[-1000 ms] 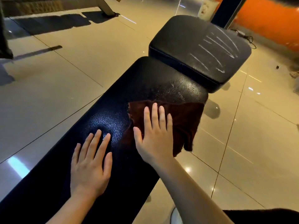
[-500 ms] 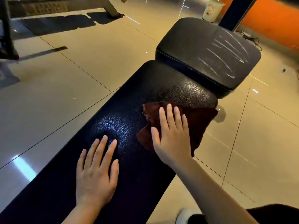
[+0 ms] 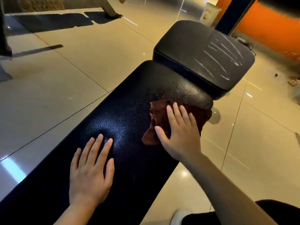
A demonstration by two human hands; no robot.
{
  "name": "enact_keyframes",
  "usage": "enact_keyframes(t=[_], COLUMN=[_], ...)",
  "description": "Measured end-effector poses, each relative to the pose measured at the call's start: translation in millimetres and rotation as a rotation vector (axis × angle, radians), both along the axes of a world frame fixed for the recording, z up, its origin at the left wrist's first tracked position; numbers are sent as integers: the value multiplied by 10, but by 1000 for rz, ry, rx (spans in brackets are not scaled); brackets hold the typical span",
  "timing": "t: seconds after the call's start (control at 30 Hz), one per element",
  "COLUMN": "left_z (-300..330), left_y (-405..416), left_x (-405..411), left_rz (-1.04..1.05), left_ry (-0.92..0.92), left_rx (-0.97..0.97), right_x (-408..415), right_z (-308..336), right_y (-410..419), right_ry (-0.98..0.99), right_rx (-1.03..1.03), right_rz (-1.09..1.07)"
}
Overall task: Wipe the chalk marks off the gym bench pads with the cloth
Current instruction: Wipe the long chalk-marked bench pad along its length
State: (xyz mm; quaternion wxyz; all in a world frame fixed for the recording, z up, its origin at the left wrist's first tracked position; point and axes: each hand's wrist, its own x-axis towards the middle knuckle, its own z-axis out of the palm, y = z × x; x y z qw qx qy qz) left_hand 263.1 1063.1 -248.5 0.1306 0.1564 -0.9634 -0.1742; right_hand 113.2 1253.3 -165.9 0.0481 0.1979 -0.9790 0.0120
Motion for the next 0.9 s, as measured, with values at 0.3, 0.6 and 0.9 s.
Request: enact_keyframes(t=[0.3, 0.6, 0.9], left_z=[14, 4, 1], left_y=[-15, 6, -9], left_x=[6, 6, -17], left_rz=[10, 2, 9], left_ry=[12, 11, -18], left_rx=[7, 10, -2], right_x=[-192, -407, -578], right_z=[129, 97, 95], right_y=[-60, -240, -430], right_ry=[6, -16, -72], right_rx=[-14, -16, 48], right_rz=[18, -28, 42])
